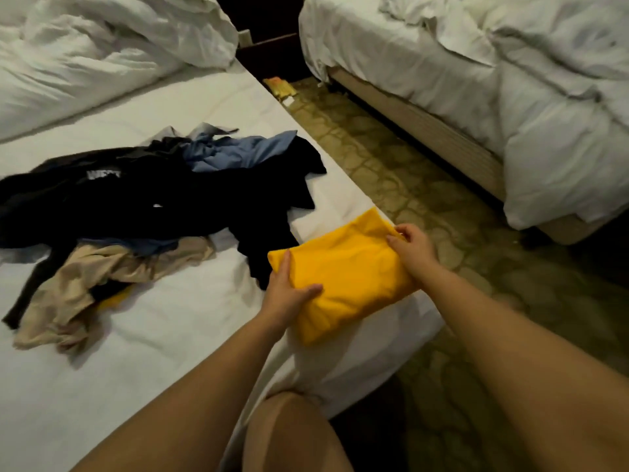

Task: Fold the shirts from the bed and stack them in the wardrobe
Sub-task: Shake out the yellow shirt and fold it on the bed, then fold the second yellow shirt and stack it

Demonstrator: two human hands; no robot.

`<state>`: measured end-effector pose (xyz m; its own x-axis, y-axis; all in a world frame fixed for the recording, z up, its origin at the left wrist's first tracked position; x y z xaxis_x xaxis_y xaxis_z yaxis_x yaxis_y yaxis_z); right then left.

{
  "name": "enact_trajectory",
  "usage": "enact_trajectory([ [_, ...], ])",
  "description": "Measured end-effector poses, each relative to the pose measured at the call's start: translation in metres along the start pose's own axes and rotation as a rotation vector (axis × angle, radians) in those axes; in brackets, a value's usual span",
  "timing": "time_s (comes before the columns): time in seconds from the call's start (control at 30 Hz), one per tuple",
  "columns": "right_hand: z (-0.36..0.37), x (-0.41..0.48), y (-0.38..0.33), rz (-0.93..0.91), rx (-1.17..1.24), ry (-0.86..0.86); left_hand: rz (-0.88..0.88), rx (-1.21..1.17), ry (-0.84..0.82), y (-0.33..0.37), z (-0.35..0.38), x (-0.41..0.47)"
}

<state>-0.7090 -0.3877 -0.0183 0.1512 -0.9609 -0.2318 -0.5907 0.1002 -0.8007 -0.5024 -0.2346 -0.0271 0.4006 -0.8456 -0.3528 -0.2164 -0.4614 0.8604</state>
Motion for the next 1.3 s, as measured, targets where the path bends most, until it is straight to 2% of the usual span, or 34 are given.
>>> enact_trajectory([
  [0.13, 0.028, 0.006, 0.027, 0.063, -0.076, -0.073, 0.017, 0.109, 0.036, -0.027, 0.000, 0.010],
  [0.17, 0.030, 0.008, 0.028, 0.070, -0.100, -0.071, 0.041, 0.119, 0.103, -0.024, -0.005, 0.014],
  [0.23, 0.032, 0.010, 0.025, 0.053, -0.135, -0.043, 0.018, 0.043, 0.339, -0.021, -0.024, 0.023],
  [0.3, 0.031, 0.012, 0.016, 0.002, -0.104, 0.048, -0.128, -0.083, 0.551, -0.030, -0.049, 0.033],
  [0.33, 0.030, 0.010, 0.010, -0.023, -0.081, 0.109, -0.207, -0.103, 0.573, -0.036, -0.057, 0.039],
  [0.43, 0.038, 0.001, -0.016, -0.136, -0.067, 0.199, -0.328, -0.170, 0.445, -0.050, -0.061, 0.056],
  [0.53, 0.070, -0.007, -0.047, -0.279, -0.186, 0.111, -0.340, -0.351, 0.376, -0.047, -0.063, 0.062],
  [0.63, 0.114, -0.013, -0.079, -0.347, -0.357, -0.075, -0.201, -0.439, 0.322, -0.033, -0.080, 0.054],
  [0.77, 0.167, -0.025, -0.121, -0.295, -0.357, -0.246, 0.013, -0.463, 0.331, -0.012, -0.128, 0.027],
  [0.9, 0.209, -0.052, -0.165, -0.162, -0.137, -0.406, 0.115, -0.540, 0.330, 0.010, -0.178, -0.003],
  [1.07, 0.238, -0.106, -0.213, 0.073, 0.478, -0.648, 0.159, -0.605, 0.343, 0.031, -0.226, -0.053],
  [1.3, 0.243, -0.159, -0.242, 0.267, 0.688, -0.685, 0.212, -0.579, 0.304, 0.032, -0.257, -0.129],
])
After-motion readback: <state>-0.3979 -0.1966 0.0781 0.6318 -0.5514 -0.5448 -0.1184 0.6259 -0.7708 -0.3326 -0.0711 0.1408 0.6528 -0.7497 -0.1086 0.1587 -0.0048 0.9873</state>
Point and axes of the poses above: each hand's wrist, its own x-axis towards the middle knuckle, its own z-axis out of the palm, y = z × x, the point moved 5 cm from there along x, towards the middle knuckle, and after that the axes turned 3 degrees about -x, right-handed, at the moved point
